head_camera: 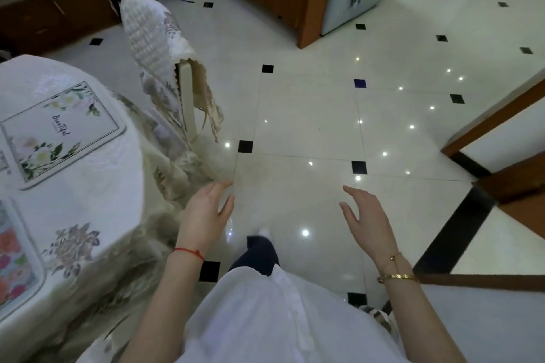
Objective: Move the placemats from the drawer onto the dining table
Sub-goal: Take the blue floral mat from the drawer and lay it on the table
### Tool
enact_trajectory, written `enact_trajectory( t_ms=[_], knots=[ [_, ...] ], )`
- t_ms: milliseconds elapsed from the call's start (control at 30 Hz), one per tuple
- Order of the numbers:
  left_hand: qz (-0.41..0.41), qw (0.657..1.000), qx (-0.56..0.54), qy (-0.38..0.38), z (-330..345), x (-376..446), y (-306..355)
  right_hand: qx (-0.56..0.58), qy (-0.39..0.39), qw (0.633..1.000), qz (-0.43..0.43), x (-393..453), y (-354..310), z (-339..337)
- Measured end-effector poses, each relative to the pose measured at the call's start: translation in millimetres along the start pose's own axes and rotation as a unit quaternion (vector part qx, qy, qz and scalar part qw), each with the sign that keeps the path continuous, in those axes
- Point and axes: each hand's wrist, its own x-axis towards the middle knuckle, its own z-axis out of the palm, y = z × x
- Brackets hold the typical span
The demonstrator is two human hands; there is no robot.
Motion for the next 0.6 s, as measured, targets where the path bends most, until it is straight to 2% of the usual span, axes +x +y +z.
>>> enact_trajectory(
  t_ms=[233, 600],
  knots=[
    [-0.018, 1.000, 0.007, 0.003, 24, 147, 7, 0.002, -0.017, 1.000, -0.011, 155, 16, 3],
    [-0.018, 0.999, 0.015, 0.027, -2, 429, 21, -0.001, -0.002, 0.999, -0.053, 452, -25, -30]
  ],
)
